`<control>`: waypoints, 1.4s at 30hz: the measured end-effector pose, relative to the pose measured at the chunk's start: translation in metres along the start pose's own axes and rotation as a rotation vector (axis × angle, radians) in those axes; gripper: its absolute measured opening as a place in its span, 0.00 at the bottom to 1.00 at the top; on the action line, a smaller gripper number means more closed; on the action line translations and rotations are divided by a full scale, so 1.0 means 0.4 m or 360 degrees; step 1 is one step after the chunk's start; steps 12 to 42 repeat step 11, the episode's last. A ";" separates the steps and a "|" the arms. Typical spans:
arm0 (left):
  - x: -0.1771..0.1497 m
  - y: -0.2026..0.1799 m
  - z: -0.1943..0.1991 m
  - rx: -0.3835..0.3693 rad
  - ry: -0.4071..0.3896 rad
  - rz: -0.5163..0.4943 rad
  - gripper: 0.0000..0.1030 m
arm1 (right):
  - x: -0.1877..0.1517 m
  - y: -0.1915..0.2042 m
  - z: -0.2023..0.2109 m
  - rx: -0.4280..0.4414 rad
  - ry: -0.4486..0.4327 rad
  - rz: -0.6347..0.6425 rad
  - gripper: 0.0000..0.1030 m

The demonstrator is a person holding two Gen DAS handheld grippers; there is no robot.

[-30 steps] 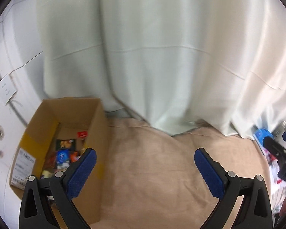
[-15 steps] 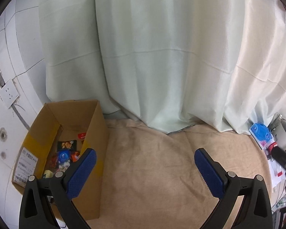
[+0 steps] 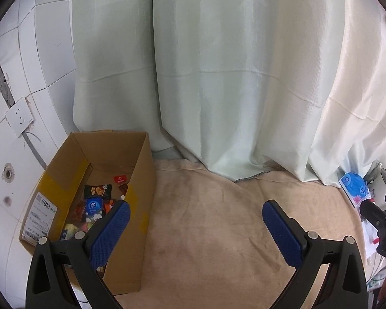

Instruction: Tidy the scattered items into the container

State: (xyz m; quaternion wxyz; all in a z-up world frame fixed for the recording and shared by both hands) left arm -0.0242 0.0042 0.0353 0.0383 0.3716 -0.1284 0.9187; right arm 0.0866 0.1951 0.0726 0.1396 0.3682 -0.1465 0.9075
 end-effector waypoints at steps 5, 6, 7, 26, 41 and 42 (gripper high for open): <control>0.004 0.003 -0.008 -0.0018 0.0024 0.0001 1.00 | 0.002 0.004 -0.008 0.0008 0.0014 0.0005 1.00; 0.004 0.004 -0.009 -0.0021 0.0026 0.0003 1.00 | 0.002 0.006 -0.009 0.0016 0.0017 0.0009 1.00; 0.004 0.004 -0.009 -0.0020 0.0023 0.0005 1.00 | 0.001 0.008 -0.011 0.0016 0.0018 0.0013 1.00; 0.001 0.003 -0.012 -0.0021 0.0027 0.0005 1.00 | -0.004 0.012 -0.013 0.0009 0.0027 0.0011 1.00; 0.001 0.003 -0.012 -0.0021 0.0027 0.0005 1.00 | -0.004 0.012 -0.013 0.0009 0.0027 0.0011 1.00; 0.001 0.003 -0.012 -0.0021 0.0027 0.0005 1.00 | -0.004 0.012 -0.013 0.0009 0.0027 0.0011 1.00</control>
Point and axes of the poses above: each gripper's, at about its wrist camera, not at the fingertips, and z roughly against the way its jaws point, y to its left, x to its top, the point moved 1 cm from there along -z, roughly the way its jaws point, and after that the axes turned 15 degrees about -x, right-handed, at the moved point
